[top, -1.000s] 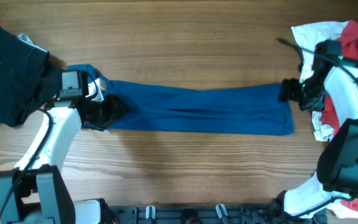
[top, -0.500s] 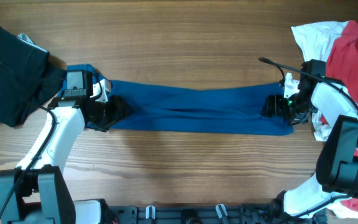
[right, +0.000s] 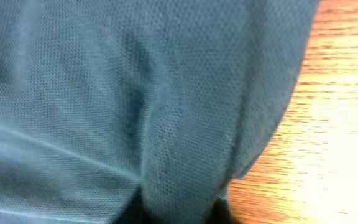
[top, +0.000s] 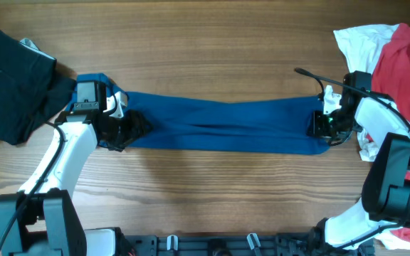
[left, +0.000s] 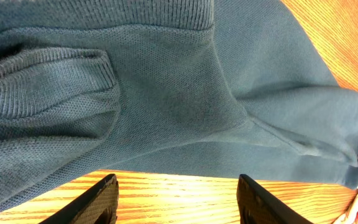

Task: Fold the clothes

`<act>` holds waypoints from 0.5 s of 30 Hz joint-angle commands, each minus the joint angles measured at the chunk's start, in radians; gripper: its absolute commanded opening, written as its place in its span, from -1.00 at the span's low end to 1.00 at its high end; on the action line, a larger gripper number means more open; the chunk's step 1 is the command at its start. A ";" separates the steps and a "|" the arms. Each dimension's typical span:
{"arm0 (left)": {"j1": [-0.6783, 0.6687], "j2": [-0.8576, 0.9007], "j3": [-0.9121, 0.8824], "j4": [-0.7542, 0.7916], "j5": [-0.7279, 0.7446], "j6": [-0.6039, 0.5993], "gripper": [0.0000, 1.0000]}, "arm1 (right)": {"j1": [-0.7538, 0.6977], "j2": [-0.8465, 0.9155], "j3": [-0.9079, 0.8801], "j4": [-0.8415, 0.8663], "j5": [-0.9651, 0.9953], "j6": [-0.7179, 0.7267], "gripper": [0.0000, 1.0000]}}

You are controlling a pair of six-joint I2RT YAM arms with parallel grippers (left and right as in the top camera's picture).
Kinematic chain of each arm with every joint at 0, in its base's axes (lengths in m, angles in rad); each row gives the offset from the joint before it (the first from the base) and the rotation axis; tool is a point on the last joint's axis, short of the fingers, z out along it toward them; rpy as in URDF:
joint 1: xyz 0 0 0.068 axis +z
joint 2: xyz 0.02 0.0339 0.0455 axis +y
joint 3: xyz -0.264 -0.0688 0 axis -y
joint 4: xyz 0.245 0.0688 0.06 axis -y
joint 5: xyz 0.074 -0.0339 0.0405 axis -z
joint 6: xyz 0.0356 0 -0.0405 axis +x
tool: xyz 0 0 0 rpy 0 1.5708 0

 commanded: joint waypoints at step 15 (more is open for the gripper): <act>-0.005 -0.096 0.008 -0.042 0.121 0.020 -0.01 | -0.030 -0.121 0.291 -0.230 0.390 0.266 -0.91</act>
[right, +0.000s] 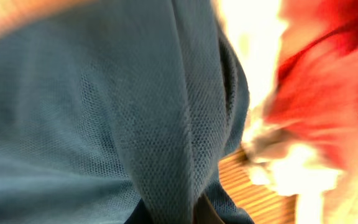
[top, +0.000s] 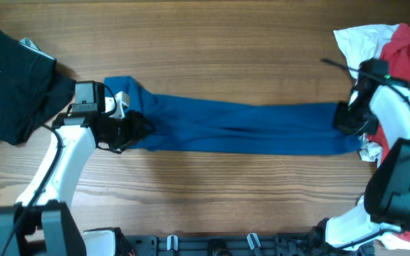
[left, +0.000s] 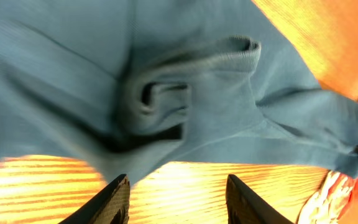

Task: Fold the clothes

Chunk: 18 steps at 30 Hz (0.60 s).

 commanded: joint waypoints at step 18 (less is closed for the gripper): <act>-0.005 -0.031 0.008 -0.026 0.020 0.017 0.01 | 0.591 0.019 0.069 -0.010 -0.153 0.070 -0.80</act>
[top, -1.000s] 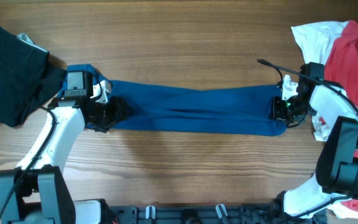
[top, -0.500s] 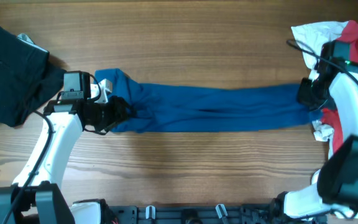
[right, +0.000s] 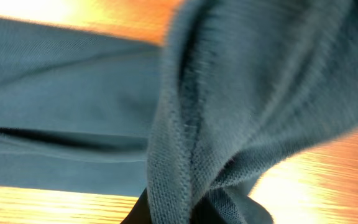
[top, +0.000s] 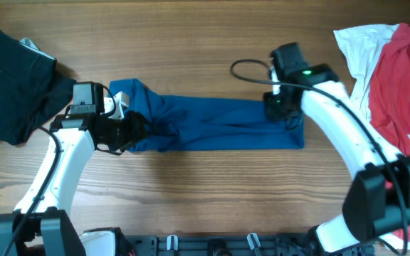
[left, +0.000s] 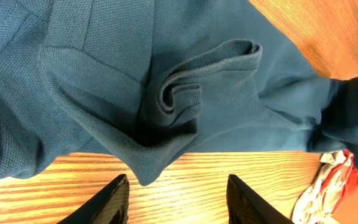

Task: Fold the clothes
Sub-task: 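Carry the right end of the strip left toward the left gripper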

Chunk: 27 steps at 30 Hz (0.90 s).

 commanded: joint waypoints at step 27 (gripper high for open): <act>-0.005 -0.010 0.008 -0.002 -0.023 0.020 0.08 | 0.124 0.021 0.009 0.042 -0.117 0.116 -0.11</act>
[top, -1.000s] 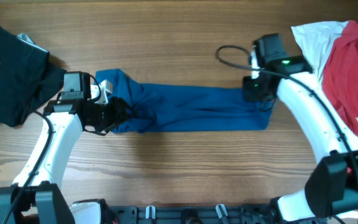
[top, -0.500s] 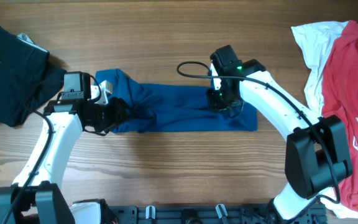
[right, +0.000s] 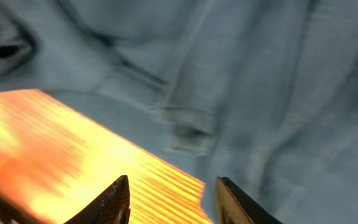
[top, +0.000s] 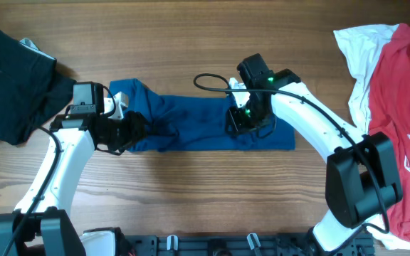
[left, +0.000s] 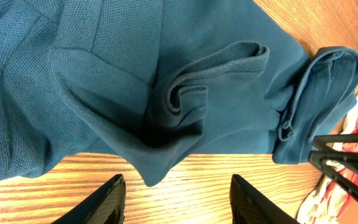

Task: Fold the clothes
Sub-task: 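Carry the right end of the strip left toward the left gripper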

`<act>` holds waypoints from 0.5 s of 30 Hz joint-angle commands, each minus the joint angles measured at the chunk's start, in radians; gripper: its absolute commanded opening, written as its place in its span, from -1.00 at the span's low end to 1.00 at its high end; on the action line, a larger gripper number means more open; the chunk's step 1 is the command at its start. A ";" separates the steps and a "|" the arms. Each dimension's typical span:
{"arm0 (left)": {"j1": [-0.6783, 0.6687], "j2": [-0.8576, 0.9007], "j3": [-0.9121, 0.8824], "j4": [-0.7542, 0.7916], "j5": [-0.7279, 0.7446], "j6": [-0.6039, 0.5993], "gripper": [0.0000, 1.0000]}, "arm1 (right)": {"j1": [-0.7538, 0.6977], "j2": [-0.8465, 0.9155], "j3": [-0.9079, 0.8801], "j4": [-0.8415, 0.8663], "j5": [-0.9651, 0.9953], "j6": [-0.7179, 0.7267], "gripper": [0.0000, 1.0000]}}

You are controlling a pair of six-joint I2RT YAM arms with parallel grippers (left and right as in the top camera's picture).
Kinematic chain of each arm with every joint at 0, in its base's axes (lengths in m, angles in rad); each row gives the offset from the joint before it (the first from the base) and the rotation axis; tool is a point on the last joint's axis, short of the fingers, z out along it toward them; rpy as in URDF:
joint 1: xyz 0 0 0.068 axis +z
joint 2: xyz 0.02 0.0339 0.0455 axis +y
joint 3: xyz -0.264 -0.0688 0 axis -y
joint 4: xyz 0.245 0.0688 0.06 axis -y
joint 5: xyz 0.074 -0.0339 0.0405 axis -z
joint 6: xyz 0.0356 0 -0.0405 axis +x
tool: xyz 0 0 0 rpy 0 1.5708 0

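Note:
A blue knit shirt (top: 191, 122) lies across the table's middle, its right part doubled back on itself. My left gripper (top: 135, 128) sits at its bunched left end, open, with its fingers spread over bare wood just below the cloth edge (left: 179, 205). The folded-over sleeve end (left: 319, 93) shows at the far side of the left wrist view. My right gripper (top: 239, 119) hovers over the shirt's middle, open with nothing between its fingers (right: 173, 202). Blue cloth (right: 278, 93) fills most of the right wrist view.
A folded black garment (top: 13, 71) lies at the far left, close to my left arm. A heap of red (top: 397, 107) and white clothes (top: 358, 39) covers the right edge. Bare wooden table (top: 205, 192) runs along the front.
My right gripper was shut on the shirt's right end, held over the shirt. Now it is open farther left over the shirt's middle, and that end lies on the cloth. The left gripper has not moved.
At first the shirt lay stretched long, my right gripper shut on its right end and my left gripper open at the left end. Then the whole shirt sat farther right. After that the right end was over the shirt's body, and now it lies released there.

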 commanded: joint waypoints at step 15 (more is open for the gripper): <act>-0.005 -0.008 0.008 -0.012 -0.048 0.020 0.11 | -0.011 -0.035 -0.148 0.053 0.447 0.460 -0.28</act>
